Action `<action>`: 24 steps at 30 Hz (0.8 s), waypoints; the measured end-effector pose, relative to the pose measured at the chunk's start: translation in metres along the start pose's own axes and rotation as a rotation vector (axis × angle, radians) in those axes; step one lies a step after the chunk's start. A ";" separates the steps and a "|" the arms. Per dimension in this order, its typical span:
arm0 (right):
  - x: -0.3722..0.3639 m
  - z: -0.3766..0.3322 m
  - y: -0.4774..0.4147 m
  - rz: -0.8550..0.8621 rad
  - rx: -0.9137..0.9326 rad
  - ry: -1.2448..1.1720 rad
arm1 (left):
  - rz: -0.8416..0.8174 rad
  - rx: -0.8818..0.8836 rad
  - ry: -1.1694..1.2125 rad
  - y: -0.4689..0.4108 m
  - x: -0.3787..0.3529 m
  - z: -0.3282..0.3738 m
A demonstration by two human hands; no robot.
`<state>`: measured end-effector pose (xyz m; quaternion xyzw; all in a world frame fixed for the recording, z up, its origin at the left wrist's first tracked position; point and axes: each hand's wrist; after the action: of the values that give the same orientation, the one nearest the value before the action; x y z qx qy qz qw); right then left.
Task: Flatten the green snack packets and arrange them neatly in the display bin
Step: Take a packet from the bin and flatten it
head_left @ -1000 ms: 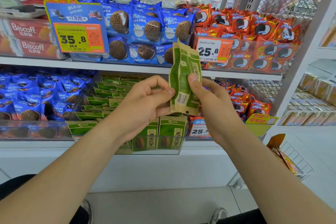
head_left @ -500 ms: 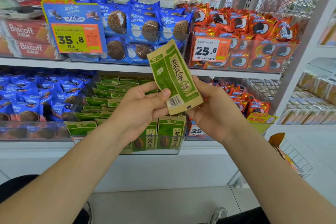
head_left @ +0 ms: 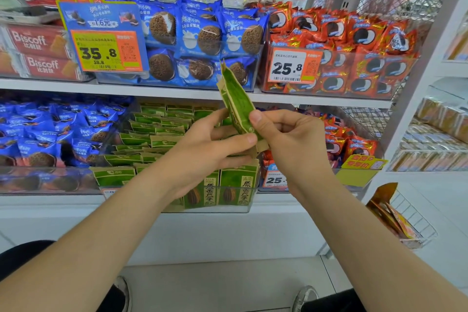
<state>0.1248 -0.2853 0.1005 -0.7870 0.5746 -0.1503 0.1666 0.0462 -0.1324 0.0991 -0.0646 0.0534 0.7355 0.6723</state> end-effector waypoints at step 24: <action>0.027 -0.013 -0.012 -0.660 -0.175 -0.017 | 0.271 -0.042 0.098 -0.006 -0.001 -0.002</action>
<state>0.1372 -0.3087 0.1186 -0.9430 0.2984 -0.1398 0.0456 0.0520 -0.1331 0.0975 -0.1067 0.0792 0.8164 0.5620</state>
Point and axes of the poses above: each hand's wrist, its own y-axis away from the middle knuckle, its own x-axis out of the back of the hand, z = x × y, and after that the axes turned 5 degrees about x, right-handed
